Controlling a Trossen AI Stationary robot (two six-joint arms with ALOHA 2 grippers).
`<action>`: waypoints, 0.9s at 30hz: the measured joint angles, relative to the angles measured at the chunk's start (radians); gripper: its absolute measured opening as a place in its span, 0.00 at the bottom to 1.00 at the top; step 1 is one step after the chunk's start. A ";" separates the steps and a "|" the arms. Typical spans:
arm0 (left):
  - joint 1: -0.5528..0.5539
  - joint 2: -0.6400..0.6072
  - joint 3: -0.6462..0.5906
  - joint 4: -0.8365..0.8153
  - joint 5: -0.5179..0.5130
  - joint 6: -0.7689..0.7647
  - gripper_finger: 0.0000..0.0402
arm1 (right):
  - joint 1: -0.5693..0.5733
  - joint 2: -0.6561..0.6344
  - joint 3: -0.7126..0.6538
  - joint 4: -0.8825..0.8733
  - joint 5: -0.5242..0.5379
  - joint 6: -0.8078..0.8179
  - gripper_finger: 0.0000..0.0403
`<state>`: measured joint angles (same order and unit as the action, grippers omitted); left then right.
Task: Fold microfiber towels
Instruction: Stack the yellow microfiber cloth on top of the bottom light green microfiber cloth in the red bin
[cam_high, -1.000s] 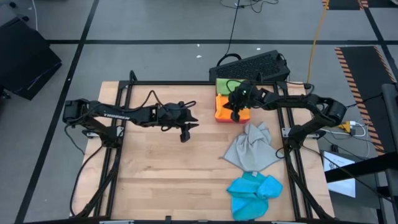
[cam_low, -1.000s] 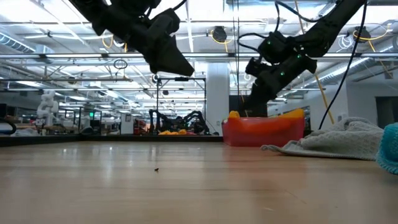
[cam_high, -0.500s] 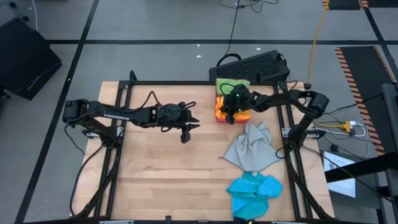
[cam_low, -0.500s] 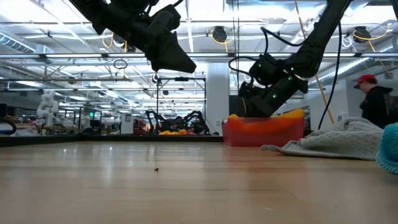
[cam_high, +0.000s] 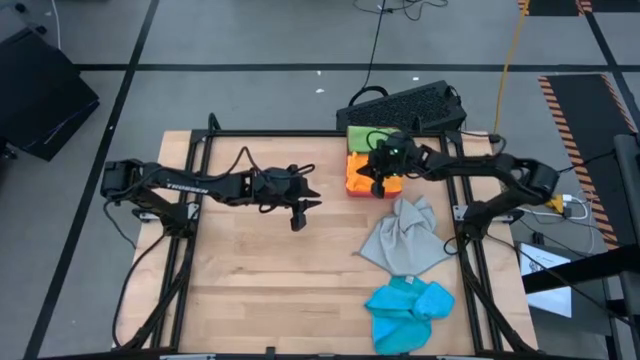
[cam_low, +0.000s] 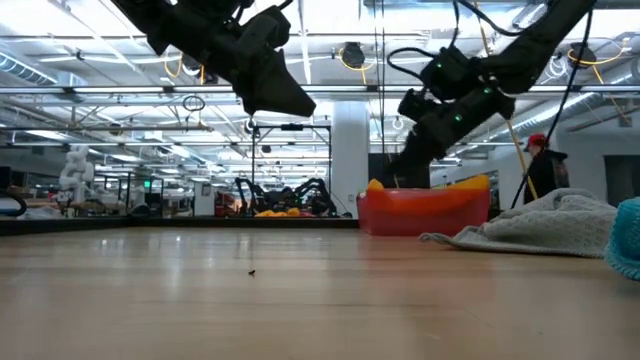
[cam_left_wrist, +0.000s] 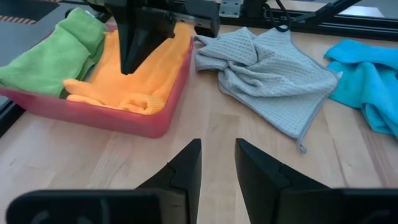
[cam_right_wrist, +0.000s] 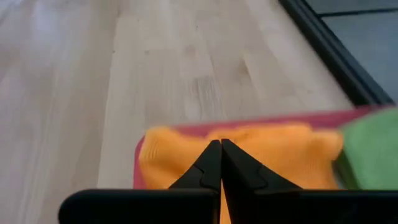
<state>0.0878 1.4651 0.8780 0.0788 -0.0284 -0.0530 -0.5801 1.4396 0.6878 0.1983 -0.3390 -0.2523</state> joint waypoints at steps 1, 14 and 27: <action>-0.003 0.000 0.000 0.000 0.000 0.001 0.24 | -0.003 -0.009 -0.022 0.006 0.004 0.000 0.00; -0.012 0.000 0.000 0.013 0.000 -0.001 0.24 | -0.009 -0.065 -0.160 -0.028 0.240 -0.008 0.00; -0.024 0.000 0.001 0.028 0.000 0.002 0.24 | 0.023 -0.115 -0.006 -0.240 0.240 -0.015 0.00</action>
<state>0.0635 1.4651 0.8787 0.1070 -0.0284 -0.0507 -0.5569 1.3250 0.6815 -0.0421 -0.0992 -0.2677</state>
